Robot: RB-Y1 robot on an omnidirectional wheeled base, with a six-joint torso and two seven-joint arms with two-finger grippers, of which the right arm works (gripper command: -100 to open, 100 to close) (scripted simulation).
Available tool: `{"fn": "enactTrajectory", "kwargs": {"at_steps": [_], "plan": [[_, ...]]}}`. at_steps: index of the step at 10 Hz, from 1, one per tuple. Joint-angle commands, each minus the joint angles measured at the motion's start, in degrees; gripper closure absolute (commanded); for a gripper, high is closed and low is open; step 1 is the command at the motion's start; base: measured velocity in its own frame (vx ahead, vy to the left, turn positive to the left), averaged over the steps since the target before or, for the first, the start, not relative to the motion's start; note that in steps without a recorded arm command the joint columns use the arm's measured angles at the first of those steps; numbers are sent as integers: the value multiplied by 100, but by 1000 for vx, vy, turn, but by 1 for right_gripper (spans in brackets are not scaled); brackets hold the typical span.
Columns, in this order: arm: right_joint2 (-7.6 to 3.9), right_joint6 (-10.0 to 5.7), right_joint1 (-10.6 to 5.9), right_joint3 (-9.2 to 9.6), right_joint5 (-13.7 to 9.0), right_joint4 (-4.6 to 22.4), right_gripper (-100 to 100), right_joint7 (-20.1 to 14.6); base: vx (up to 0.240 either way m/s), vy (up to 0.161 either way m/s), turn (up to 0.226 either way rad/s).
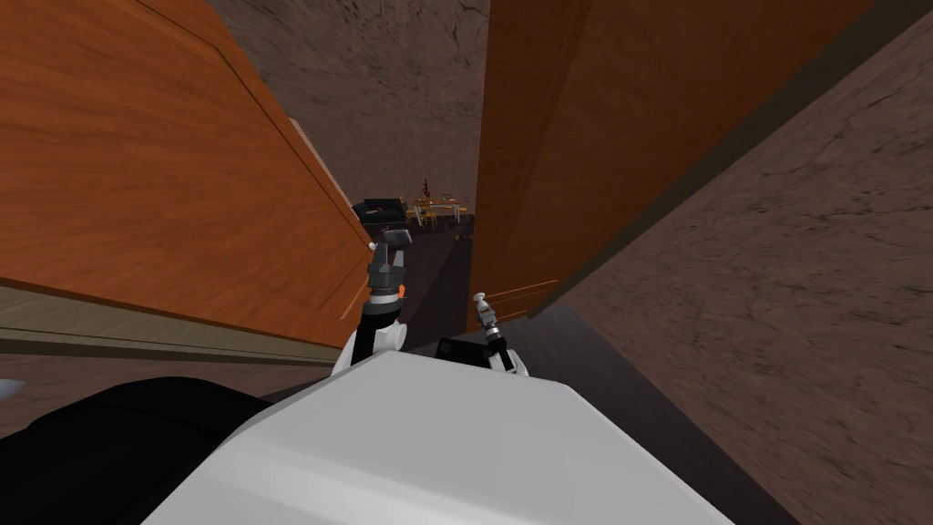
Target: Push the door open
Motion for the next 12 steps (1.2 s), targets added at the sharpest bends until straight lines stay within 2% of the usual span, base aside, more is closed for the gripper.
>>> {"fn": "enactTrajectory", "kwargs": {"at_steps": [1,6,7,12], "plan": [[-12,-6,-7,-14,-36,7,100,-164,15,11,35],[-59,-35,-35,-76,-197,39,100,-806,13,12,29],[-59,-35,-35,-76,-197,39,100,-833,11,10,11],[-112,-72,-74,-159,-411,82,100,-1617,20,16,38]]}}
